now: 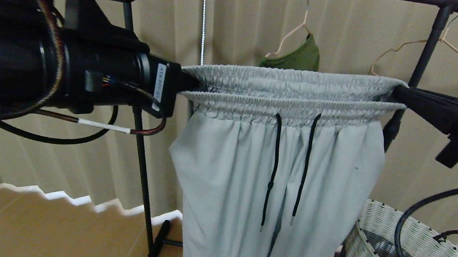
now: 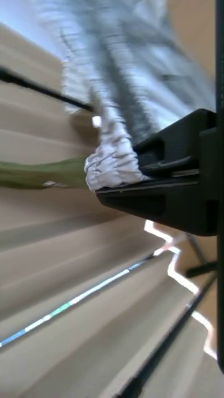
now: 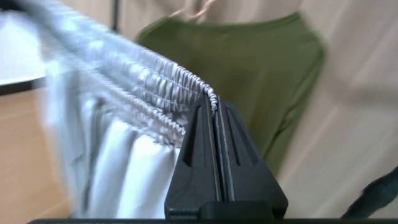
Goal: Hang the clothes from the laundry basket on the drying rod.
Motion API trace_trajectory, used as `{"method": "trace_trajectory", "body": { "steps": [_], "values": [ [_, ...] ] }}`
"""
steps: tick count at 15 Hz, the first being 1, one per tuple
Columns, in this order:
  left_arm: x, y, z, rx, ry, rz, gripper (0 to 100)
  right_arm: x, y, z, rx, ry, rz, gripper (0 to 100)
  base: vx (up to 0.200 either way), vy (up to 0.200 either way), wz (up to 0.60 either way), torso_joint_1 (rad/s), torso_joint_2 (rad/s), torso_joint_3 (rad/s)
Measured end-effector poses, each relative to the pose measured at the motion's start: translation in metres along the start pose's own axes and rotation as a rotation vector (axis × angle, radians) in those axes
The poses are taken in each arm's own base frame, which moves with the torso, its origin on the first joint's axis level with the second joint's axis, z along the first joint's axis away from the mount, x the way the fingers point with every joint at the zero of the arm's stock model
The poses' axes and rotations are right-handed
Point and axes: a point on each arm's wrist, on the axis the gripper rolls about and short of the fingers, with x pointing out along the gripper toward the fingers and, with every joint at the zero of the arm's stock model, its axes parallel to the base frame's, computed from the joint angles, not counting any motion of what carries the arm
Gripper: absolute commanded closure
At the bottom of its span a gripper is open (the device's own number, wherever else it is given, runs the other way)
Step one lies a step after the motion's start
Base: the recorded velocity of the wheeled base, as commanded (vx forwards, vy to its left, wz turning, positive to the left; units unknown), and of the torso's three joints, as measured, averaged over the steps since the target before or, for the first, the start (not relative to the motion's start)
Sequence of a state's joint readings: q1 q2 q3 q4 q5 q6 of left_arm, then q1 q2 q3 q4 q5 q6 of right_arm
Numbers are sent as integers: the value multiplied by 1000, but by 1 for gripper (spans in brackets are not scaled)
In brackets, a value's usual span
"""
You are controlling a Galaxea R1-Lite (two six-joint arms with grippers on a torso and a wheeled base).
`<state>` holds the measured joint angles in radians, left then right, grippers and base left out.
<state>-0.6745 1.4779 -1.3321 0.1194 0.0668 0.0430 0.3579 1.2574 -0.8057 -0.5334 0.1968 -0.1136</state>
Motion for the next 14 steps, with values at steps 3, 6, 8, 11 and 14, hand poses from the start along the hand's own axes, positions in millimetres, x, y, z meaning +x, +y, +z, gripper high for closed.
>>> {"method": "trace_trajectory", "body": {
  "steps": [3, 6, 8, 11, 14],
  "values": [
    [-31, 0, -3, 36, 16, -96, 100, 28, -9, 4, -9, -47, -17, 100, 0, 0, 0, 0, 0, 0],
    [-46, -1, -8, 63, 5, -125, 100, 53, -15, 9, 8, -74, -18, 100, 0, 0, 0, 0, 0, 0],
    [-53, -2, -10, 64, -4, -164, 100, 66, -17, 9, 21, -76, -16, 100, 0, 0, 0, 0, 0, 0],
    [-63, -4, -12, 68, -17, -205, 100, 80, -19, 1, 28, -51, -13, 100, 0, 0, 0, 0, 0, 0],
    [-70, -8, -14, 75, -28, -228, 100, 85, -19, -4, 31, -35, -12, 100, 0, 0, 0, 0, 0, 0]
  ]
}}
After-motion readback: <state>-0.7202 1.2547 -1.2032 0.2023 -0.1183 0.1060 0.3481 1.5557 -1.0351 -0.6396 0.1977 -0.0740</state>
